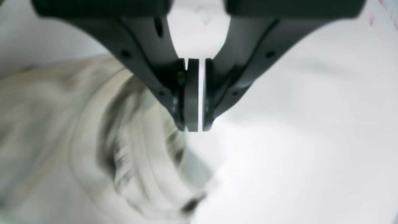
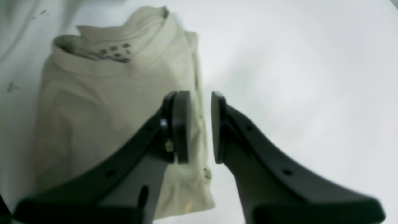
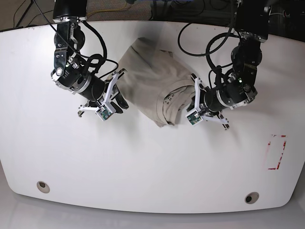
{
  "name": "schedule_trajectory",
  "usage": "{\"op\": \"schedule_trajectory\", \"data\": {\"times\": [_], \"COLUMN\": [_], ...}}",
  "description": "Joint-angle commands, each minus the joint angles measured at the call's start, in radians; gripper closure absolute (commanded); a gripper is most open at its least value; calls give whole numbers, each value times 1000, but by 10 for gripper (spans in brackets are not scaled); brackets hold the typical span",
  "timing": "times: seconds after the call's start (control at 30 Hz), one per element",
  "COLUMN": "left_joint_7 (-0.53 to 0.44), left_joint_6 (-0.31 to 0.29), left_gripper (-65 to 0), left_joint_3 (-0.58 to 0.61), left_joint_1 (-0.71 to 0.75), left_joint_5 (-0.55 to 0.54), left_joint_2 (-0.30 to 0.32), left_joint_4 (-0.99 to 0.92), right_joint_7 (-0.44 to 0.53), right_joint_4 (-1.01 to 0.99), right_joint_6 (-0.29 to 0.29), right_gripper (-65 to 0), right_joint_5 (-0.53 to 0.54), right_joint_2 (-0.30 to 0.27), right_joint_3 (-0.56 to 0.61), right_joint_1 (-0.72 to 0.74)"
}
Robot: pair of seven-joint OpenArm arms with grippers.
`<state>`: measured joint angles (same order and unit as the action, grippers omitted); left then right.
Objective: Layout the t-shirt on the table in an organized manner, then fold the t-shirt properly
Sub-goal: 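Square the folded shirt's sides with both grippers, pressing inward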
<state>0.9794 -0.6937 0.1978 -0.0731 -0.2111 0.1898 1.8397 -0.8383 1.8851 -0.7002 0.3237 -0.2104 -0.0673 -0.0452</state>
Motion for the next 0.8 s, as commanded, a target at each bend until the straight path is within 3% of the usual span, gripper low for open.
{"op": "schedule_trajectory", "data": {"times": [0.0,0.33,0.6,0.77], "left_joint_7": [-3,-7,-9,-38], "left_joint_6": [-4,-4,-4,-4], "left_gripper": [0,0,0,0], "left_joint_3": [-2,44,48,50], "left_joint_1": [39,187,200,137], "left_joint_5": [-14,-6,-4,-11], "left_joint_2": [-26,-102,-97,-34], "left_joint_4": [31,21,-74,-160], "right_joint_7": [18,170,228,230], "right_joint_4": [-31,-275,-358,-335], "right_joint_6": [2,2,2,2], "right_gripper": [-108,-108,-108,-108], "right_joint_5": [13,13,13,13], "right_joint_2": [-8,-8,-8,1], "right_joint_3": [-1,1,1,1], "right_joint_1": [24,61,28,-35]}}
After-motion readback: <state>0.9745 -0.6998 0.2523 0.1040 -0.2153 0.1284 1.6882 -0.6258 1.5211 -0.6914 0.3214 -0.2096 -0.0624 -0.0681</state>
